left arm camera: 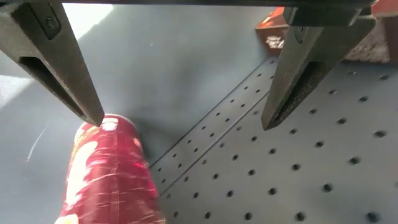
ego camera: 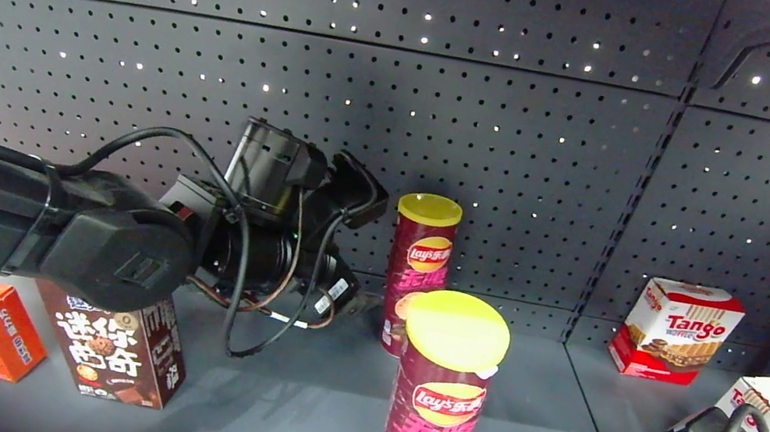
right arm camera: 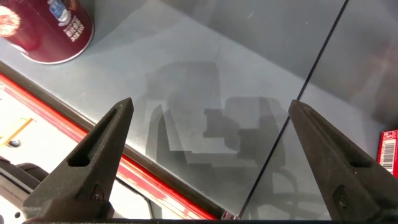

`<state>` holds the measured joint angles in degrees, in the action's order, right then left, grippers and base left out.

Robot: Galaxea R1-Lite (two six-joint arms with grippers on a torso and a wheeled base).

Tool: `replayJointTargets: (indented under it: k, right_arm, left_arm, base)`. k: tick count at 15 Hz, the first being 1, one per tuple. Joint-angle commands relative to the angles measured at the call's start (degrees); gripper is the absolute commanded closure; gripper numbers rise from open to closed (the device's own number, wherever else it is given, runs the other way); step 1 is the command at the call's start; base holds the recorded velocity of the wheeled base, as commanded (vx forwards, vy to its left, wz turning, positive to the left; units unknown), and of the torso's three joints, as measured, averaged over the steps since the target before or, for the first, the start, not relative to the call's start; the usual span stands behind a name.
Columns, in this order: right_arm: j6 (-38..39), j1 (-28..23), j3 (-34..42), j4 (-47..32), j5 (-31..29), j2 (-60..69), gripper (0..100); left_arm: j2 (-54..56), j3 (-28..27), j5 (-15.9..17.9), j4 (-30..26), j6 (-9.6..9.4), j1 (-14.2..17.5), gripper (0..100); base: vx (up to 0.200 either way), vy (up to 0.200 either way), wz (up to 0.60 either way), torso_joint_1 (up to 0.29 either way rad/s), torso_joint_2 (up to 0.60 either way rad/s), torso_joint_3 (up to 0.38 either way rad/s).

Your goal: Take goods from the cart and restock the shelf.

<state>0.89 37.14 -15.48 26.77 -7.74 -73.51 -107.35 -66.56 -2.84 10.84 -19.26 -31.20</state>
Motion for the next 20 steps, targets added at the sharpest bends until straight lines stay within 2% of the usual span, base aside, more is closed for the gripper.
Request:
replayJointTargets:
  k: [1,8,20]
  right_arm:
    - [-0.01,-0.23,0.10,0.04,0.01,-0.14,0]
    - [-0.01,-0.58,0.54,0.04,0.01,0.03,0]
    - [-0.01,-0.58,1.24,0.04,-0.08,0.38,0]
  left_arm:
    - [-1.46,-0.59,-0.06,0.06,0.01,-0.18,0]
    - [-5.59,-4.72,-1.29,0.15,0.01,-1.32,0]
    - [-6.03,-4.98,-3.75,0.15,0.01,-0.36,0]
  base:
    - [0.000,0.000,0.00,0.000,0.00,0.000]
    - [0.000,0.000,0.00,0.000,0.00,0.000]
    - [0.000,0.000,0.00,0.000,0.00,0.000]
